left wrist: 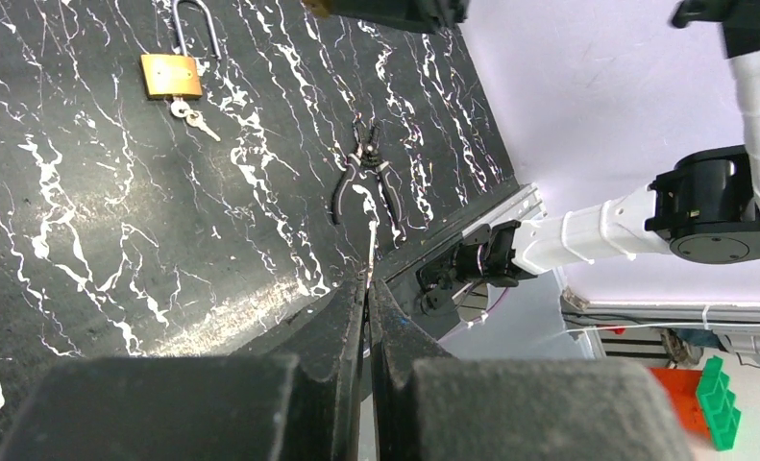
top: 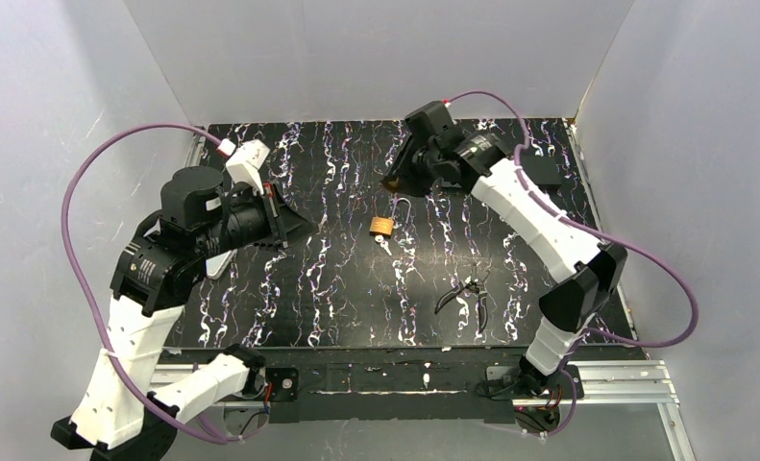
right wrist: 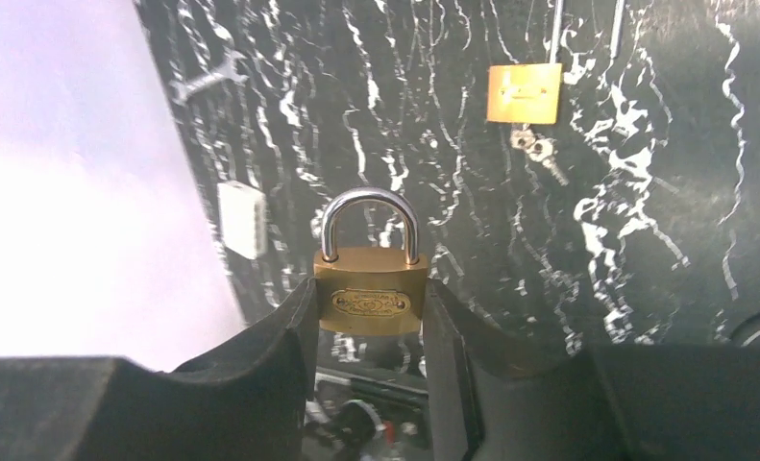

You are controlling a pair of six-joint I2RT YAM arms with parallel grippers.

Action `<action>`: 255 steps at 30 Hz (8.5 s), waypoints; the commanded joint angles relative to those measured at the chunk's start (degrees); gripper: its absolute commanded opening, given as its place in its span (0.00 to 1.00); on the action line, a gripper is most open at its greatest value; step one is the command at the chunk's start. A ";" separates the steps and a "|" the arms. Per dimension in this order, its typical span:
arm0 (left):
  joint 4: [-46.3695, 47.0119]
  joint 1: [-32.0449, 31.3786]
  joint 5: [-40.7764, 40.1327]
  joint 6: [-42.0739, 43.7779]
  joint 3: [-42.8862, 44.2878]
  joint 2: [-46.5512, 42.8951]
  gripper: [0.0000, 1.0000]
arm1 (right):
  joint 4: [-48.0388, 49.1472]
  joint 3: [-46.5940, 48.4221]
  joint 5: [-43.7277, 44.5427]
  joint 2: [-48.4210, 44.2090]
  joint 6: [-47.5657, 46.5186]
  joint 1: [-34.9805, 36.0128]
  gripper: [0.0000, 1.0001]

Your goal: Unlock with the key

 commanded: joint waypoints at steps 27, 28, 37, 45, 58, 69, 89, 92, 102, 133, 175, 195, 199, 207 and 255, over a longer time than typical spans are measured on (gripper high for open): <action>11.24 -0.23 10.68 -2.79 0.54 11.39 0.00 | -8.86 0.21 -11.76 -10.74 39.23 -1.19 0.01; 11.60 -0.38 10.72 -2.98 0.41 11.51 0.00 | -7.96 -0.55 -11.87 -11.17 39.18 -1.15 0.01; 13.74 -1.89 10.80 -4.12 -0.41 13.58 0.00 | 1.51 -7.36 -14.20 -13.98 37.62 -1.15 0.01; 13.85 -2.70 10.28 -4.83 -1.69 13.76 0.00 | 11.36 -12.97 -17.20 -15.93 35.68 -1.20 0.01; 12.59 -2.70 8.20 -3.13 -2.89 12.15 0.00 | 21.68 -17.78 -20.28 -17.28 34.05 -1.24 0.01; 10.23 -2.70 4.82 -2.23 -0.98 14.46 0.00 | 17.21 -15.30 -18.08 -16.48 32.44 -1.24 0.01; 10.42 -3.66 2.03 -4.81 4.34 21.18 0.00 | 5.31 -6.94 -11.70 -11.85 28.43 -1.24 0.01; 10.42 -3.84 1.97 -4.09 4.98 21.14 0.00 | 7.99 -8.11 -10.38 -12.64 27.44 -1.24 0.01; 9.99 -3.93 3.03 3.65 5.41 19.09 0.00 | 30.73 -21.65 -7.71 -20.99 24.61 -1.28 0.01; 64.03 -2.75 8.99 -58.47 -3.27 13.20 0.00 | 135.19 -36.83 -9.95 -17.65 28.88 -1.24 0.01; 86.91 -2.84 9.95 -73.69 -10.76 11.20 0.00 | 153.07 -17.29 -17.46 -0.43 39.80 -1.25 0.01; 90.22 -2.79 6.73 -74.41 -11.71 11.78 0.00 | 151.77 -16.24 -19.04 -0.69 39.89 -1.15 0.01; 90.22 -2.80 7.06 -74.61 -11.94 12.06 0.00 | 151.49 -15.96 -19.13 -0.69 39.93 -1.11 0.01; 90.22 -2.70 7.15 -74.89 -12.28 12.34 0.00 | 150.89 -16.26 -20.03 -0.96 39.94 -0.65 0.01; 90.31 -0.33 6.50 -76.95 -15.26 9.62 0.00 | 149.15 -13.94 -26.47 0.55 39.32 2.98 0.01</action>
